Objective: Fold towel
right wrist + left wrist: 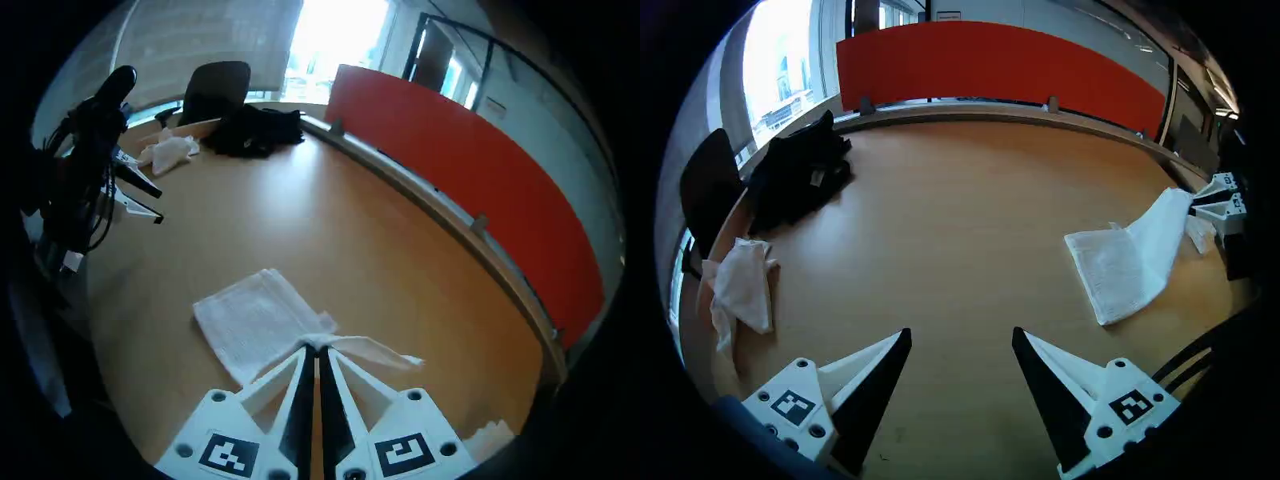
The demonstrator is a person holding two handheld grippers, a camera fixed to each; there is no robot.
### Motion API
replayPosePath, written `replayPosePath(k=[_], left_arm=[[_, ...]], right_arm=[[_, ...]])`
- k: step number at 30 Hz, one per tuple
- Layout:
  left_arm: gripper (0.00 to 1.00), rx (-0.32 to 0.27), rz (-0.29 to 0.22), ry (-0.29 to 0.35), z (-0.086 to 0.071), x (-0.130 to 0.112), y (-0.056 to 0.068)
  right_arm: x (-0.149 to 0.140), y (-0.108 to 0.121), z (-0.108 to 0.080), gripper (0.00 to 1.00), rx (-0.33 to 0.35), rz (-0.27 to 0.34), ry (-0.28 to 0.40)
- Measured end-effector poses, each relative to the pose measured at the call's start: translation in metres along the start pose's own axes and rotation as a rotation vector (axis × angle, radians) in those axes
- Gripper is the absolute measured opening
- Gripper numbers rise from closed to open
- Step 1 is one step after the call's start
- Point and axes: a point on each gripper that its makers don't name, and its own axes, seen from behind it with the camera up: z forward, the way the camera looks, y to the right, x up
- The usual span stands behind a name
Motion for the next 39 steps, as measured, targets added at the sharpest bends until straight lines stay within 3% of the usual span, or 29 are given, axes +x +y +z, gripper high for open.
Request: replayPosePath(k=[11, 23, 32, 39], left_arm=[[0.93, 0.008, -0.001, 0.003, -0.005, 0.000, -0.008], [0.93, 0.039, -0.034, 0.006, -0.015, -0.004, -0.028], [0.93, 0.058, -0.049, -0.002, -0.017, -0.011, -0.038], [0.93, 0.054, -0.045, -0.001, -0.017, -0.009, -0.036]], right_arm=[[0.003, -0.046, 0.033, 0.04, 0.109, -0.013, -0.010], [-0.009, -0.091, 0.059, 0.04, 0.238, -0.060, -0.053], [-0.018, -0.101, 0.065, 0.04, 0.266, -0.071, -0.079], [-0.018, -0.099, 0.064, 0.05, 0.261, -0.070, -0.081]])
